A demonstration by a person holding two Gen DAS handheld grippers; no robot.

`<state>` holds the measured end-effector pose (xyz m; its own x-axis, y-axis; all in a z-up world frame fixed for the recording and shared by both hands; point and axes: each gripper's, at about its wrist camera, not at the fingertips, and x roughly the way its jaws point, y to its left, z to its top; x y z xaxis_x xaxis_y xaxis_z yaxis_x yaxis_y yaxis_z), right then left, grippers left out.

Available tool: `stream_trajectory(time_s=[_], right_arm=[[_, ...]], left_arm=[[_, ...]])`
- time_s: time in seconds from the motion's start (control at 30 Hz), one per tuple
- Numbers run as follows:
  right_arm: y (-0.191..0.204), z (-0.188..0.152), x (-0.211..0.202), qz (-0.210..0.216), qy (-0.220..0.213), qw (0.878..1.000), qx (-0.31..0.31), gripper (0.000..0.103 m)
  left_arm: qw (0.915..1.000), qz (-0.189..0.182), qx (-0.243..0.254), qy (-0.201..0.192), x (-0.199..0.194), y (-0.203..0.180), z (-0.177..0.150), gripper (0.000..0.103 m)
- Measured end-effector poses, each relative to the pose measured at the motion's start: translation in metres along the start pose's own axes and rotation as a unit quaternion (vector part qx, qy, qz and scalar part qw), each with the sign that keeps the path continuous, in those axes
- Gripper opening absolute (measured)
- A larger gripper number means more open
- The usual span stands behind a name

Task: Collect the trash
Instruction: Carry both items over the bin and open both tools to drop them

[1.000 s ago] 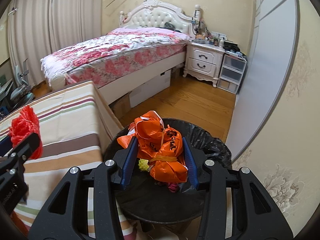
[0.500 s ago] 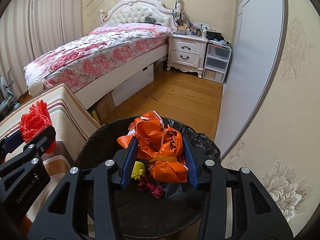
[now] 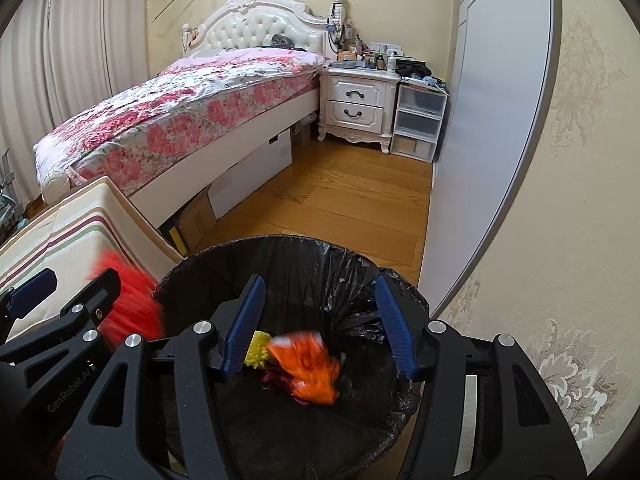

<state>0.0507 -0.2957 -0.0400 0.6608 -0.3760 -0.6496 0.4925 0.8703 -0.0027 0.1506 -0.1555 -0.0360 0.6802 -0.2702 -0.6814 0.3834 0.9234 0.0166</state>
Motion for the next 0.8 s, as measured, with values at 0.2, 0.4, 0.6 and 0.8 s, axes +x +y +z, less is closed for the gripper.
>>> stream_trajectory(time_s=[0.2, 0.4, 0.6, 0.8], right_arm=[[-0.003, 0.000, -0.004, -0.004, -0.004, 1.000, 0.003, 0.059], [-0.005, 0.001, -0.007, -0.005, -0.008, 1.000, 0.006, 0.062], [-0.005, 0.001, -0.012, -0.001, -0.008, 1.000, 0.004, 0.062], [0.003, -0.002, -0.025, 0.019, -0.010, 1.000, -0.002, 0.062]], left_arm=[[1.0000, 0.004, 0.002, -0.005, -0.001, -0.001, -0.002, 0.084], [1.0000, 0.003, 0.001, -0.004, -0.003, -0.002, -0.003, 0.084], [0.9999, 0.004, -0.010, -0.008, -0.011, 0.003, -0.002, 0.084], [0.9995, 0.018, -0.019, -0.017, -0.030, 0.014, -0.003, 0.084]])
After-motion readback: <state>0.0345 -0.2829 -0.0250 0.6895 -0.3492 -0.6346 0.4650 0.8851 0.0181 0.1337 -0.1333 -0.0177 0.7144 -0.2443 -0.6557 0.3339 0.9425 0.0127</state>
